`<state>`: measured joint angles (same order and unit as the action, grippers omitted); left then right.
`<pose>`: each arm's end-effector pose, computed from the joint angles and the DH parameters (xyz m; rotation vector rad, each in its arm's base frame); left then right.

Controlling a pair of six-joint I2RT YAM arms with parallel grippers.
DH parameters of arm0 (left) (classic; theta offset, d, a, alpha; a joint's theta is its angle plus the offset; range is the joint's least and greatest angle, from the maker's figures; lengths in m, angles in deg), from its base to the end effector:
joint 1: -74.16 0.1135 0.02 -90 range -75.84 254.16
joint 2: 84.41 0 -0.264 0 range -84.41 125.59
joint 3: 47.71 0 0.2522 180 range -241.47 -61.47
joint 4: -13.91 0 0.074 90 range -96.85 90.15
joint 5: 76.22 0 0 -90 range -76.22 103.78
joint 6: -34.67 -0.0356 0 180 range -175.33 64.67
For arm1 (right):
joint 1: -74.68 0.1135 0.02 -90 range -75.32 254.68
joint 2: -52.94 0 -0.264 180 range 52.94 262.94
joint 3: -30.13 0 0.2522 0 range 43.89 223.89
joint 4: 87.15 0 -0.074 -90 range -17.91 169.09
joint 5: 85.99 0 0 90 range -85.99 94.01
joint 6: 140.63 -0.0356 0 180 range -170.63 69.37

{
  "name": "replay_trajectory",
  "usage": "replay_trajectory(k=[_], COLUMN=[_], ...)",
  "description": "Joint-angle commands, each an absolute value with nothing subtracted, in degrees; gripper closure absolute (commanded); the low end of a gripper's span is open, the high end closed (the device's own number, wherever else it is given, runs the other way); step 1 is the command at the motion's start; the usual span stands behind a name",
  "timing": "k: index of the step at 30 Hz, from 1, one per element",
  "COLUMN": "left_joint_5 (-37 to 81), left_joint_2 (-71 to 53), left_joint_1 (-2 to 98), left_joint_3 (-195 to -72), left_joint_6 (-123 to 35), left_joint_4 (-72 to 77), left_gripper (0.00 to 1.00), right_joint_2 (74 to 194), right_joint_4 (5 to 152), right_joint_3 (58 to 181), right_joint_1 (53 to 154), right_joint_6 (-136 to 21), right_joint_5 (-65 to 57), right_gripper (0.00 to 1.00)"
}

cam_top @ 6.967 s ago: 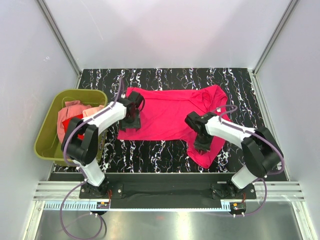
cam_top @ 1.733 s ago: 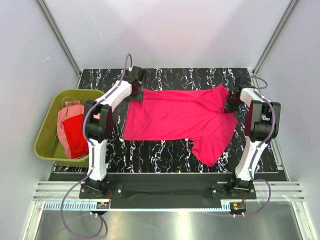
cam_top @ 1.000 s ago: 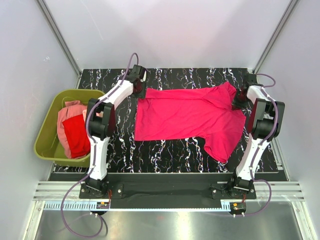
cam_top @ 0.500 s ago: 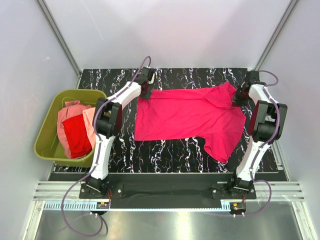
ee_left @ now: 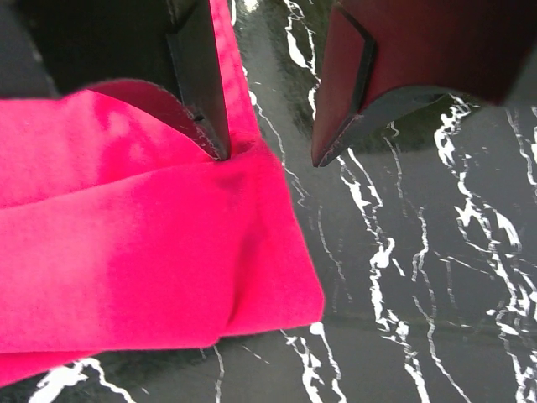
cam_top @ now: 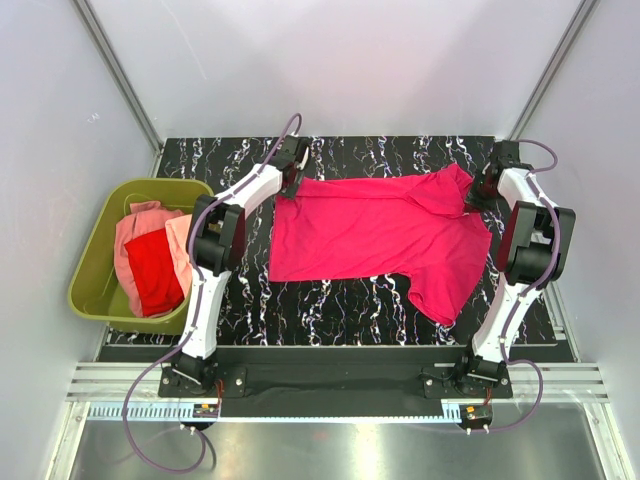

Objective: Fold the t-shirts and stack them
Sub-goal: Fold the tshirt

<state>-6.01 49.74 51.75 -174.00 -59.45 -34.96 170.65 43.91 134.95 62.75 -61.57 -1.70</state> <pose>0.4786 -0.1843 0.1786 0.4468 2.4630 0.3118 0.4315 -0.0875 0.1945 0.4922 2.6005 0.1262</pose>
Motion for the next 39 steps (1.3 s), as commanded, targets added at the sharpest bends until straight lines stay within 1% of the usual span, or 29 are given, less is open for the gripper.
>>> replay_trajectory(k=[1, 7, 12, 19, 22, 23, 25, 27, 29, 37, 39], left_joint_5=[-8.9, -7.75, -5.3, -2.13, -1.86, -1.95, -2.21, -2.92, -4.05, -6.61, -6.87], left_joint_2=[49.54, 49.62, 50.77, 51.03, 51.82, 52.0, 51.82, 51.47, 50.51, 49.1, 49.19], left_joint_1=[51.93, 51.93, 51.93, 52.01, 52.01, 52.01, 52.01, 52.01, 52.01, 51.93, 51.66], left_joint_3=[-175.29, -175.64, -177.31, -177.75, -179.06, -179.42, -179.77, -179.86, -180.12, -182.93, -183.29], left_joint_6=[-61.13, -61.66, -61.48, -61.22, -61.13, -61.13, -61.22, -61.22, -61.66, -63.15, -63.59], left_joint_4=[-32.28, -31.75, -34.21, -35.53, -36.5, -36.94, -37.03, -36.94, -36.68, -37.11, -37.73], left_gripper=[0.51, 0.54, 0.56, 0.61, 0.68, 0.76, 0.84, 0.95, 1.0, 1.0, 0.92], right_joint_2=[167.02, 167.2, 167.02, 166.49, 166.32, 166.32, 166.23, 166.4, 166.75, 165.79, 165.35], right_joint_4=[44.28, 44.37, 43.85, 43.41, 43.32, 43.23, 43.23, 42.79, 41.39, 39.98, 39.8], right_joint_3=[136.52, 136.87, 138.02, 139.16, 139.51, 139.6, 139.86, 140.3, 141.79, 143.12, 143.47], right_joint_1=[62.9, 62.9, 62.9, 62.9, 62.9, 62.9, 62.9, 62.9, 62.9, 62.9, 62.9], right_joint_6=[-61.97, -62.23, -62.41, -62.23, -61.97, -61.97, -61.97, -62.14, -62.23, -63.55, -63.55], right_joint_5=[-2.67, -2.93, -3.19, -3.72, -3.81, -3.81, -3.81, -3.46, -2.58, -0.65, -0.82], right_gripper=[1.0, 1.0, 1.0, 1.0, 1.0, 1.0, 1.0, 1.0, 1.0, 1.0, 1.0])
